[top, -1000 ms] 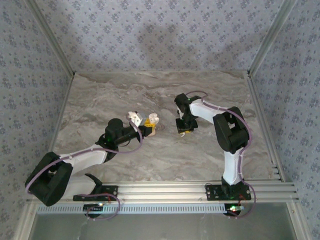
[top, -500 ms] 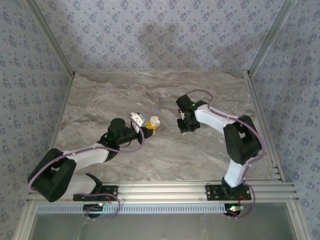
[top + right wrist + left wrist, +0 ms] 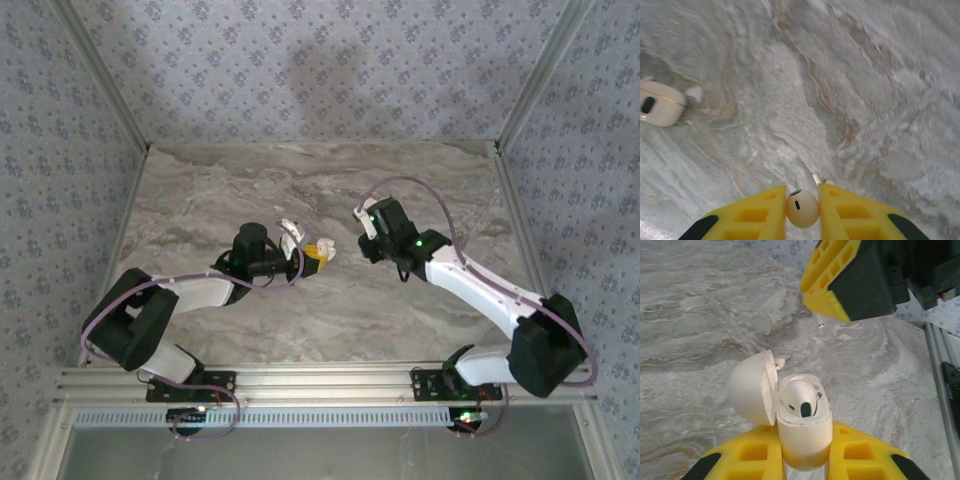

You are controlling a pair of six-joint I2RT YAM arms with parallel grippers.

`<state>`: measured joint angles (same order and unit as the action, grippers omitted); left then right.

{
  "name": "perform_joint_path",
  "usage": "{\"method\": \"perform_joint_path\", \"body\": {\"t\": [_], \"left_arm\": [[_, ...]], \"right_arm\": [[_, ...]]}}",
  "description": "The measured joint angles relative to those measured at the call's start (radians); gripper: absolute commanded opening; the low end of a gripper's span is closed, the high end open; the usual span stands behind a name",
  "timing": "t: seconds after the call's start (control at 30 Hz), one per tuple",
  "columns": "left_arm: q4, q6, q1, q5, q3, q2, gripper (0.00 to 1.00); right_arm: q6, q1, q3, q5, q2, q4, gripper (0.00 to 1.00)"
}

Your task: Insert the wireless bluetooth earbuds into the charging case

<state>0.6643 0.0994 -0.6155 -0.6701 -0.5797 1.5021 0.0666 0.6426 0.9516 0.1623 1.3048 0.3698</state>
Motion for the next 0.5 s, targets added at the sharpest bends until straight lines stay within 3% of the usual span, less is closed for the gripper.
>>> {"method": "perform_joint_path", "body": {"t": [0.2, 0.5], "left_arm": [[-0.007, 0.0, -0.01, -0.101, -0.036, 0.031, 0.12], [0.021, 0.02, -0.015, -0.161, -0.043, 0.05, 0.12]], "right_arm": [[0.153, 0.082, -0.052, -0.003, -0.103, -0.105, 0.21], [0.268, 0.166, -0.066, -0.021, -0.119, -0.171, 0.21]]}}
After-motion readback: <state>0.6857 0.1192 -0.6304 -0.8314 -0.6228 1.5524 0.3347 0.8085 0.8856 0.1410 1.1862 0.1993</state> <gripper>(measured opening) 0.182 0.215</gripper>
